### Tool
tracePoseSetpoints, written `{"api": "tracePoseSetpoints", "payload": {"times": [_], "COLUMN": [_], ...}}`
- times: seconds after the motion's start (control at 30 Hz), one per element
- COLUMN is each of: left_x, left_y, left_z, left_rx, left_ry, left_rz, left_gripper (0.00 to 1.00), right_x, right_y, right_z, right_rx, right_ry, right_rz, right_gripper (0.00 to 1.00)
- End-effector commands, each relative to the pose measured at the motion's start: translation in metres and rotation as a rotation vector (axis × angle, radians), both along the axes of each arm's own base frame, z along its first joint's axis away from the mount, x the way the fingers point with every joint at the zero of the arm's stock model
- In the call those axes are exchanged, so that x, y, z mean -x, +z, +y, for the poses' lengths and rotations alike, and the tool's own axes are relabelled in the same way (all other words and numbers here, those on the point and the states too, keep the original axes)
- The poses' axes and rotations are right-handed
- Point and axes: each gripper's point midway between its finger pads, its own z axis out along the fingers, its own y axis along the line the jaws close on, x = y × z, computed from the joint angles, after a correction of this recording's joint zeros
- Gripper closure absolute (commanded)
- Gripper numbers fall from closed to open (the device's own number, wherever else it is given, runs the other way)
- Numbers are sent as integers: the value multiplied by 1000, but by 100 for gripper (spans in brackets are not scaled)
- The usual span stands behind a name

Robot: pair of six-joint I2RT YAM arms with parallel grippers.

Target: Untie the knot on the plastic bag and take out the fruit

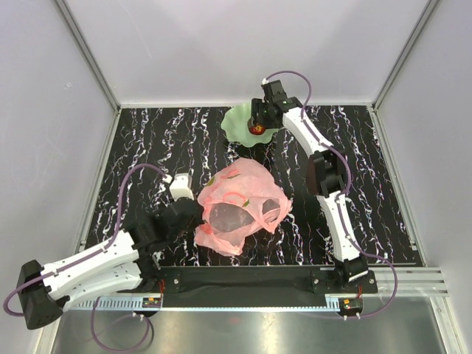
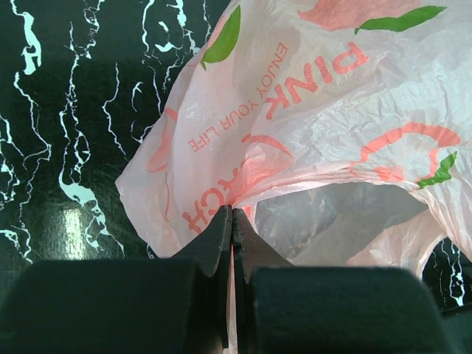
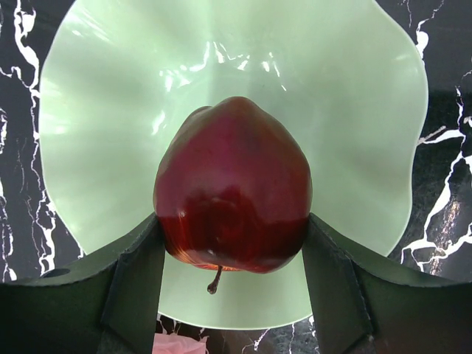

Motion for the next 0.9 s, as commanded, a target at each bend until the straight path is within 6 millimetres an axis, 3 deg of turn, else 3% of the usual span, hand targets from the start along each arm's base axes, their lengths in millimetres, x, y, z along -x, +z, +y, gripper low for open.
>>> {"api": "tracePoseSetpoints", "payload": {"times": [0.0,0.07,0.1,0.13,0.27,0.3,0.37,0.4,0.43,0.47,0.5,0.53,0.57,0.6,0.63,0.67,0.7,0.73,0.8,0.87], "left_x": [-13,-16,-17,-17,-25,-26,-30,-31,-33,-35,-37,-41,-43,-46,-50,-52,-55,-58,-63,-66], "left_y": [25,30,32,32,41,40,45,47,49,54,57,60,64,71,77,77,82,89,92,99], "left_z": [-4,-6,-7,-8,-16,-16,-19,-20,-20,-20,-19,-15,-15,-15,-15,-17,-18,-21,-27,-32], "left_rx": [23,25,28,23,20,10,14,14,7,8,8,-9,-13,-13,-16,-25,-24,-19,-24,-14], "left_ry": [29,25,23,15,6,9,8,9,16,23,32,53,63,68,73,70,71,67,59,53], "left_rz": [-72,-90,-95,-99,-131,-127,-143,-149,-157,-168,-178,-194,-206,-222,-244,-246,-257,-270,-272,-280], "left_gripper": [100,100,100,100,100,100,100,100,100,100,100,100,100,100,100,100,100,100,100,100], "right_x": [-6,-6,-6,-5,5,11,23,38,45,57,82,95,112,143,159,178,203,226,268,300], "right_y": [45,59,77,88,136,160,174,214,208,221,264,253,260,288,269,270,283,264,271,253], "right_z": [5,5,5,4,-5,-7,-12,-17,-18,-16,-22,-22,-20,-19,-17,-12,-12,1,10,27], "right_rx": [-39,-43,-51,-52,-43,-52,-50,-74,-81,-109,-150,-159,-182,-214,-212,-221,-230,-216,-225,-249], "right_ry": [34,42,46,49,55,59,53,57,58,79,93,110,140,175,204,253,284,341,408,462], "right_rz": [-84,-114,-144,-163,-229,-263,-272,-335,-323,-343,-414,-390,-391,-439,-390,-381,-405,-359,-380,-340], "right_gripper": [39,26,18,1,0,1,0,0,0,0,0,0,0,0,0,2,4,7,13,32]}}
